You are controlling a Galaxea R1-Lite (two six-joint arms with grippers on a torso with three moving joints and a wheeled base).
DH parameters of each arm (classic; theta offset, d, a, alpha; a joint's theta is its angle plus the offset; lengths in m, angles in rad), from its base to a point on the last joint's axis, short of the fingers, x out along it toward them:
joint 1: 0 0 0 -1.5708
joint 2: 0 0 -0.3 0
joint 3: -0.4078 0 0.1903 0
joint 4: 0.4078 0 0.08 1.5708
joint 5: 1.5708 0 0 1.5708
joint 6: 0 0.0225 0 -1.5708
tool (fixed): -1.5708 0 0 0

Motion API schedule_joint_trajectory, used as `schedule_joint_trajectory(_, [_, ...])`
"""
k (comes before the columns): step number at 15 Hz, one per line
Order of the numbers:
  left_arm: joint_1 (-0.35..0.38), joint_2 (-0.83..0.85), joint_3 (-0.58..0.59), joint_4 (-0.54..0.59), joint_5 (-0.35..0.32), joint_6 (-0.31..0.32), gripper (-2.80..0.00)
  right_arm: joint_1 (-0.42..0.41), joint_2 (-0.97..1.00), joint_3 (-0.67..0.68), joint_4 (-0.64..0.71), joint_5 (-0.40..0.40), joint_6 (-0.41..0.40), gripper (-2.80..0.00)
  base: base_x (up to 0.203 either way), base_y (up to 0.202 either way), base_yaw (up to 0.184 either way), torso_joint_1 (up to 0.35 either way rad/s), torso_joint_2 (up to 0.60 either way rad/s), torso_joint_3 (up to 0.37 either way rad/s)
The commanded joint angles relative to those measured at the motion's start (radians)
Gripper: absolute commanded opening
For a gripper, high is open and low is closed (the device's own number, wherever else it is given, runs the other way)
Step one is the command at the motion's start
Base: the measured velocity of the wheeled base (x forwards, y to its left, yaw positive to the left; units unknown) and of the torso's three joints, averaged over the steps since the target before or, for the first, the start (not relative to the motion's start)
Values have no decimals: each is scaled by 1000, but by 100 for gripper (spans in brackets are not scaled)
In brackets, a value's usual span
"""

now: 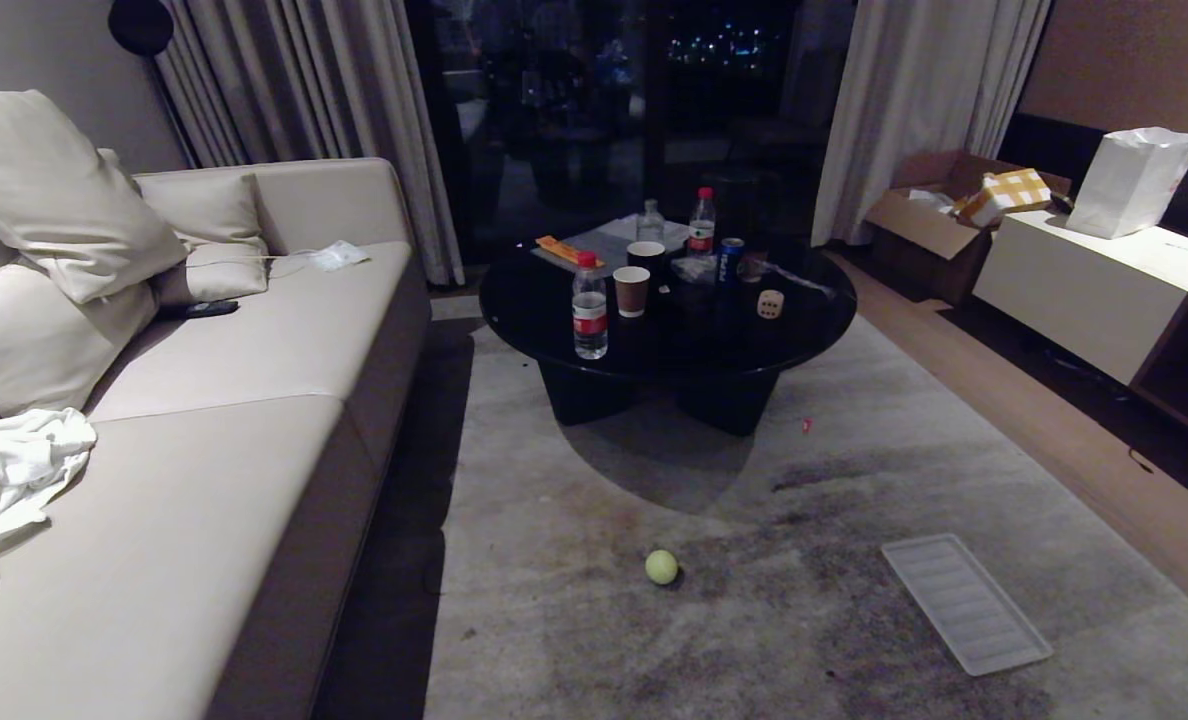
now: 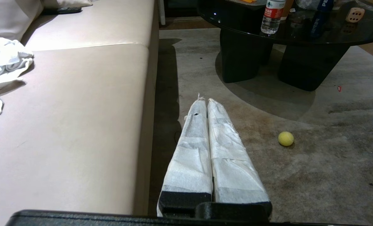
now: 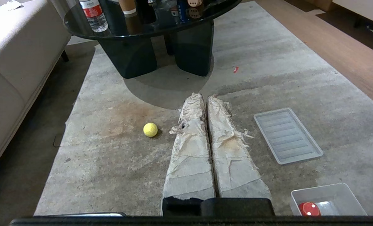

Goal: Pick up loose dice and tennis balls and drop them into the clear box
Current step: Pick up the ball on the floor

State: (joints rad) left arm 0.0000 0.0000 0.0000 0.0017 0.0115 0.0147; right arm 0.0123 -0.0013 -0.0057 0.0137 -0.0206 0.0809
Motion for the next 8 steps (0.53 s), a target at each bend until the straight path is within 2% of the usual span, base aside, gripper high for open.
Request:
schedule_joint_trajectory(1, [0, 2, 2, -2, 1, -1, -280, 1, 1, 0, 0, -1, 0, -280, 0, 0, 0, 0, 0, 0])
schedule_joint_trajectory(8, [0, 0, 2, 0, 4, -7, -280, 0, 1, 0, 0, -1, 0, -280, 0, 0, 0, 0, 0, 0])
